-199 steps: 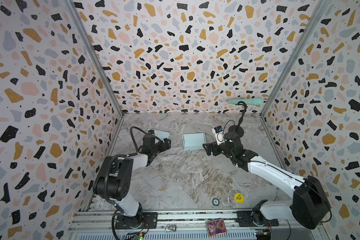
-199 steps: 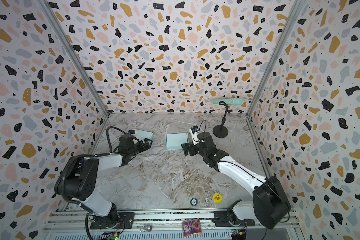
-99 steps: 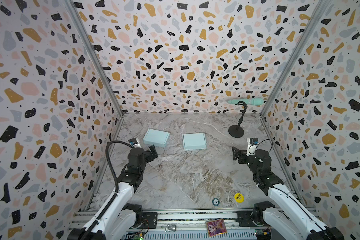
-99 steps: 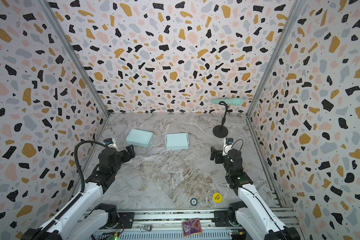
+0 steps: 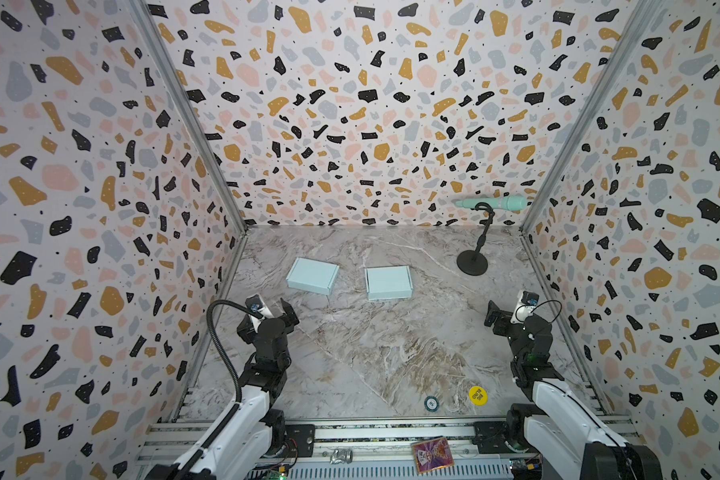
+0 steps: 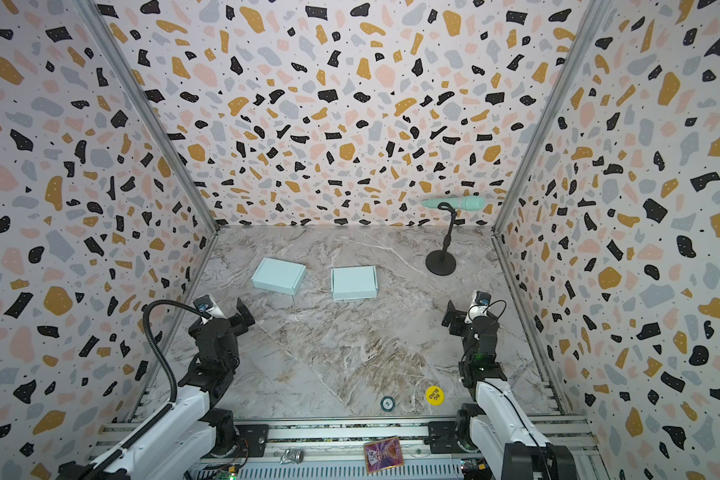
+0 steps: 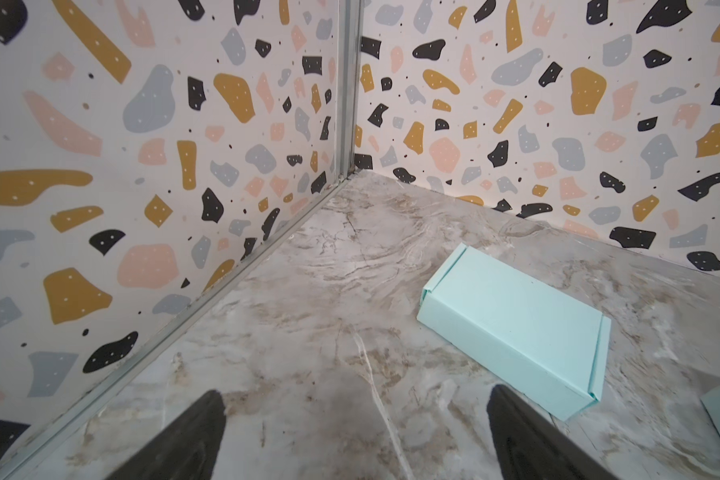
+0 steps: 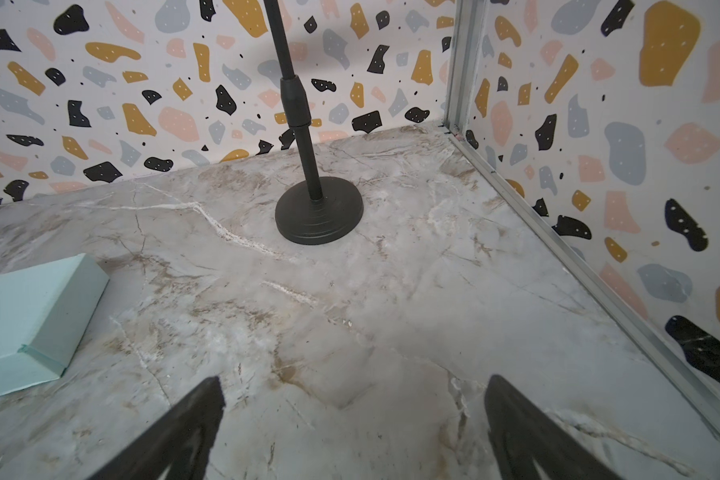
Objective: Fold the paper box
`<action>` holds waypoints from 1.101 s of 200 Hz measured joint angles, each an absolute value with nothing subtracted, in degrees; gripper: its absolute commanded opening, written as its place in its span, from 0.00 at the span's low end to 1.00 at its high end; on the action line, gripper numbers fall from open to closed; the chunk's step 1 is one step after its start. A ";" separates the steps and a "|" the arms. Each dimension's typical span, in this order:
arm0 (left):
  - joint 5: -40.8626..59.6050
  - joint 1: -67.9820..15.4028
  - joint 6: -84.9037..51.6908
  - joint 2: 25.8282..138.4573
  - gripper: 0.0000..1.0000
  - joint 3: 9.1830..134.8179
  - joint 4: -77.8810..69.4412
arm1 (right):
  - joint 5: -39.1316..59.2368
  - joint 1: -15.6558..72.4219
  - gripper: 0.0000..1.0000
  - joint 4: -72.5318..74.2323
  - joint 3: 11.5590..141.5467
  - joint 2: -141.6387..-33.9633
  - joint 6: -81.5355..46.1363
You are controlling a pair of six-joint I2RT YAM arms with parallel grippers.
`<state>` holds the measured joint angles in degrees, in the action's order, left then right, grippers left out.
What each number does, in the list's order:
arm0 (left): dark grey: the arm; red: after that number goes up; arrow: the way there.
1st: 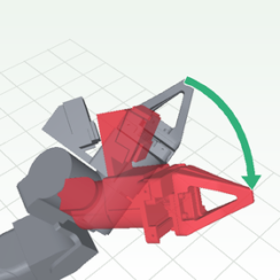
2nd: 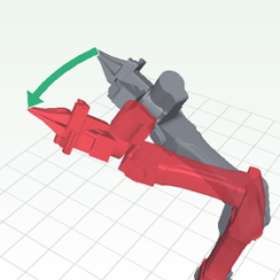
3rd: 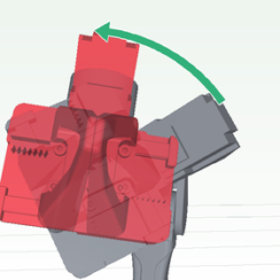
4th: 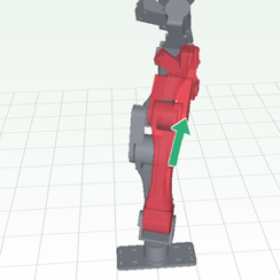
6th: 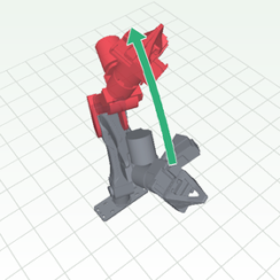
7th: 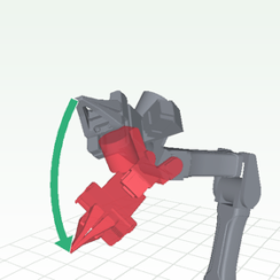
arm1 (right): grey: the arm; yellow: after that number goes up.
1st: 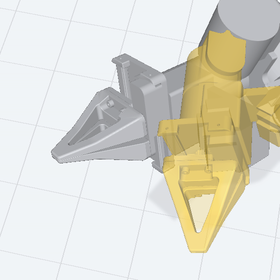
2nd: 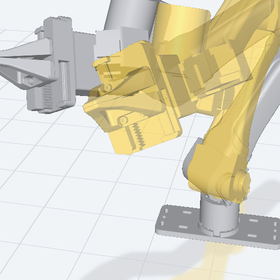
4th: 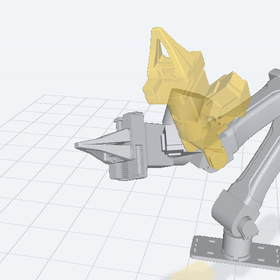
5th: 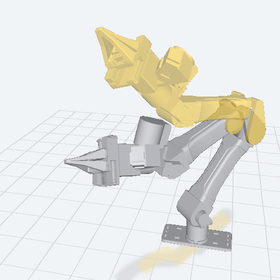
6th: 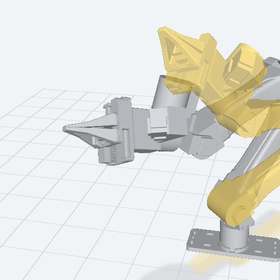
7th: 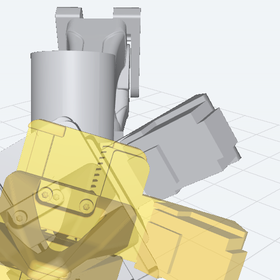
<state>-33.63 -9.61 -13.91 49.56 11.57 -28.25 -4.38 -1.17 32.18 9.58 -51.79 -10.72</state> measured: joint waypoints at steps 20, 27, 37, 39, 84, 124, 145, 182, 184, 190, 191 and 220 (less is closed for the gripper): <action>-33.85 -9.61 -10.90 56.25 1.00 11.44 -35.16 | -5.34 -1.17 0.99 39.48 8.45 -56.42 -10.35; -33.71 -9.58 -9.93 58.39 1.00 11.38 -37.28 | -5.63 -1.17 0.99 41.89 8.21 -58.28 -10.17; -33.41 -9.58 -8.60 61.60 1.00 11.27 -40.38 | -5.85 -1.17 0.99 45.76 8.12 -61.52 -10.04; -33.39 -9.56 -8.47 62.22 1.00 11.18 -41.08 | -5.87 -1.17 0.99 46.59 8.12 -62.26 -10.04; -31.07 -8.38 -5.26 71.20 1.00 9.98 -52.60 | -5.58 -1.17 0.99 60.75 7.81 -74.56 -9.13; -28.12 -7.16 -4.43 78.54 1.00 9.82 -61.21 | -5.41 -1.17 0.99 65.63 7.66 -77.34 -8.32; -26.96 -7.11 -3.84 79.81 1.00 8.82 -63.48 | -5.50 -0.86 0.99 66.02 7.88 -77.62 -7.90; -25.98 -7.11 -3.62 79.88 1.00 8.71 -65.69 | -5.10 0.89 0.99 69.12 8.58 -80.51 -5.82; -25.96 -7.11 -3.62 79.85 1.00 8.71 -65.73 | -4.99 1.04 0.99 69.82 8.58 -81.06 -5.63; -25.93 -7.11 -3.60 79.85 1.00 8.71 -65.84 | -4.45 1.52 0.99 72.23 8.64 -83.26 -4.89; -25.91 -7.11 -3.60 79.85 1.00 8.71 -65.87 | -4.34 1.63 0.99 72.55 8.64 -83.68 -4.80; -25.78 -7.11 -3.62 80.05 1.00 8.71 -66.06 | -3.46 2.68 0.99 71.70 8.88 -85.82 -3.22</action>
<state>-25.78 -7.11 -3.62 80.05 8.71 -66.06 -3.46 2.68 71.70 8.88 -85.82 -3.22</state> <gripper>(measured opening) 0.997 0.988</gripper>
